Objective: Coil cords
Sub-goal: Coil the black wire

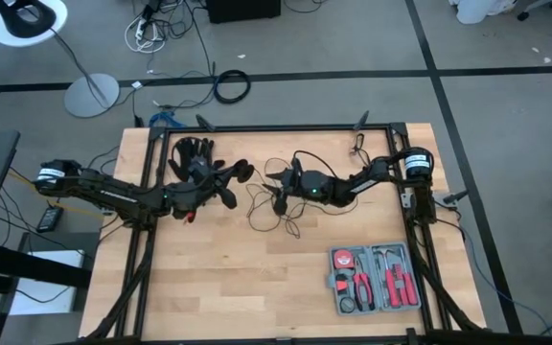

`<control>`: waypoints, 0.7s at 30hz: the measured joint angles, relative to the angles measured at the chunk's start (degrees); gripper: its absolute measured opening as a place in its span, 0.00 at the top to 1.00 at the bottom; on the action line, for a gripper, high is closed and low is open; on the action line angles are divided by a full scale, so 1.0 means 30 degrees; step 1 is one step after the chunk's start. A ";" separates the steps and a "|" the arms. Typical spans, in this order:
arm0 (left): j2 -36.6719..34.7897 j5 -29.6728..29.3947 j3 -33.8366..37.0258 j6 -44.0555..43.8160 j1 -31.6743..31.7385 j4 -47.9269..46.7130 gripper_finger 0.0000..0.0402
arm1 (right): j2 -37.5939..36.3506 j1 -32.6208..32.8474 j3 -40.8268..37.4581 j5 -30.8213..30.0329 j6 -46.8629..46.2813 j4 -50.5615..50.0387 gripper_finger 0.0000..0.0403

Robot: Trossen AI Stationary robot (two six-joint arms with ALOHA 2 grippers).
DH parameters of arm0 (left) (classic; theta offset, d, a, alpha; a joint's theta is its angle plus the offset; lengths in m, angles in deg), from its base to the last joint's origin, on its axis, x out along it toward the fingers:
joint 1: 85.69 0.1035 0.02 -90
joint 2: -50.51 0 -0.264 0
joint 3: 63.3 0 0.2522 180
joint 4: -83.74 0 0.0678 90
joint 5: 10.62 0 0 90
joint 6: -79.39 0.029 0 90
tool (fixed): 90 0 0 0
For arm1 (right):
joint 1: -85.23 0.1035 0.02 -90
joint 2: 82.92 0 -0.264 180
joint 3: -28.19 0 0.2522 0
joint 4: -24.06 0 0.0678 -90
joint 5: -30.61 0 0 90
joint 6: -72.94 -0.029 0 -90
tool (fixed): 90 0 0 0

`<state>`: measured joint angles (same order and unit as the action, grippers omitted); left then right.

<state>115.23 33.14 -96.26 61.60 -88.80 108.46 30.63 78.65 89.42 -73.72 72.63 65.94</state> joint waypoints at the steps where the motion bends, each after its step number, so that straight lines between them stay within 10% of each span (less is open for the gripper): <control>1: 0.0003 -0.0007 0.0000 0.0243 0.0000 0.0037 1.00 | 0.0016 0.0007 0.0000 0.0007 -0.0156 -0.0161 0.62; 21: 0.0010 0.0000 0.0000 0.0433 0.0000 0.0669 1.00 | 0.0029 0.0077 0.0125 0.1281 -0.1751 -0.1166 0.99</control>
<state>115.26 33.14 -96.26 62.90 -88.80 110.47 30.72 78.87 89.79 -69.88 67.38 62.44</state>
